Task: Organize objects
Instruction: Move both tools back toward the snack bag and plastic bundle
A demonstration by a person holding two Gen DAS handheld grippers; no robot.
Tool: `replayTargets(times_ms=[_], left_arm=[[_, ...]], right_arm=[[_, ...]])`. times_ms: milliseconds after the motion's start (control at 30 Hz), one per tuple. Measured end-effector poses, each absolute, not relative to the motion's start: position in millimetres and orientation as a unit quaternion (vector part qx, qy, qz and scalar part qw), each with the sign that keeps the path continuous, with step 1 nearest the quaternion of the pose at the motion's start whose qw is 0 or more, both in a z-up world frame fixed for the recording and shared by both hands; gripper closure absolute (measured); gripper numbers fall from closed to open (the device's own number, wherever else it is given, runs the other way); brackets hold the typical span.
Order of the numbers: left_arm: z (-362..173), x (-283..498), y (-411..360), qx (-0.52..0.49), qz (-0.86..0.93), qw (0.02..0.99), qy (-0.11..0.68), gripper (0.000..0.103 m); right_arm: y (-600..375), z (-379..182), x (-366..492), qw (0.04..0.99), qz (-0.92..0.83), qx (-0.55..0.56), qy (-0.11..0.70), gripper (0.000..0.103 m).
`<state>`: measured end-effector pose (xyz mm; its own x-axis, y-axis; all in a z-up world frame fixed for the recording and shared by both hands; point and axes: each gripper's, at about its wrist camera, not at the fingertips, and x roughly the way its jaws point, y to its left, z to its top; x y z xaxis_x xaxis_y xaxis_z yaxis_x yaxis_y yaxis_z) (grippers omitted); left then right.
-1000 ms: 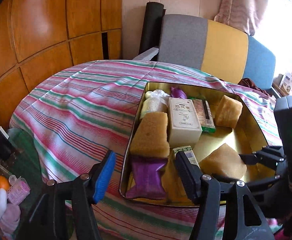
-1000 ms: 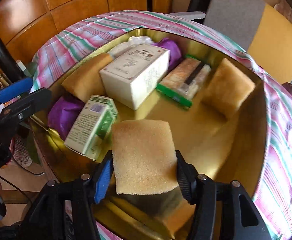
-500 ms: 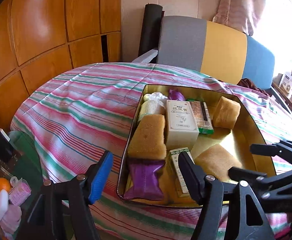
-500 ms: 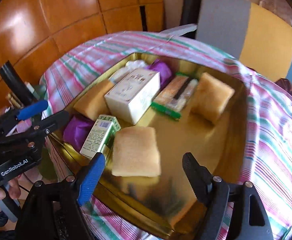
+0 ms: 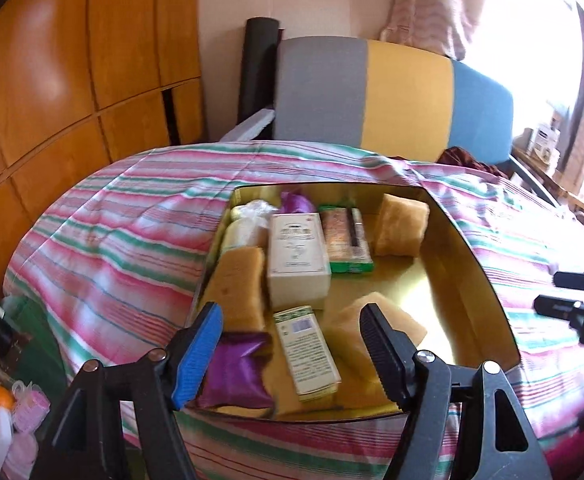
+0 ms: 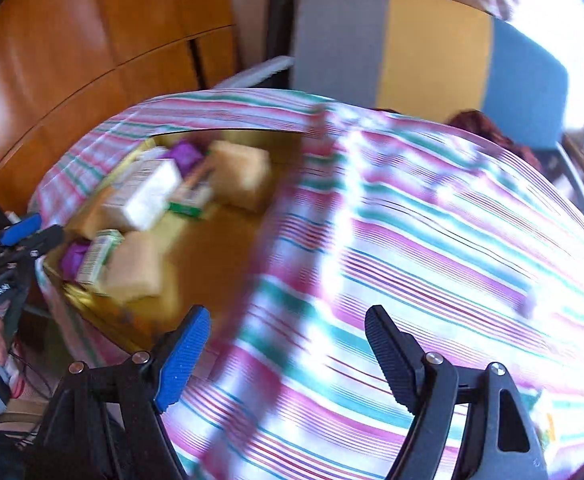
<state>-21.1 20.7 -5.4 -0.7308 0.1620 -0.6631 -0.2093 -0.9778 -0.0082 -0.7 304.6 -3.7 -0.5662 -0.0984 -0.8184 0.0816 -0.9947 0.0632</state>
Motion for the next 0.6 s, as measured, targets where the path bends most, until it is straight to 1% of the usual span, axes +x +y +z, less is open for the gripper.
replayTargets(times_ms=[233, 433, 600], left_arm=[[1, -22, 52, -0.348, 0.926, 0.137, 0.051, 0.029], [8, -25, 79, -0.347, 0.919, 0.179, 0.050, 0.029], [12, -21, 109, -0.340, 0.913, 0.214, 0.073, 0.029]], right_arm=[[395, -2, 31, -0.031, -0.872, 0.486, -0.050, 0.022], [462, -2, 51, -0.084, -0.835, 0.543, -0.020, 0.020], [512, -27, 63, -0.108, -0.783, 0.612, -0.006, 0.019]])
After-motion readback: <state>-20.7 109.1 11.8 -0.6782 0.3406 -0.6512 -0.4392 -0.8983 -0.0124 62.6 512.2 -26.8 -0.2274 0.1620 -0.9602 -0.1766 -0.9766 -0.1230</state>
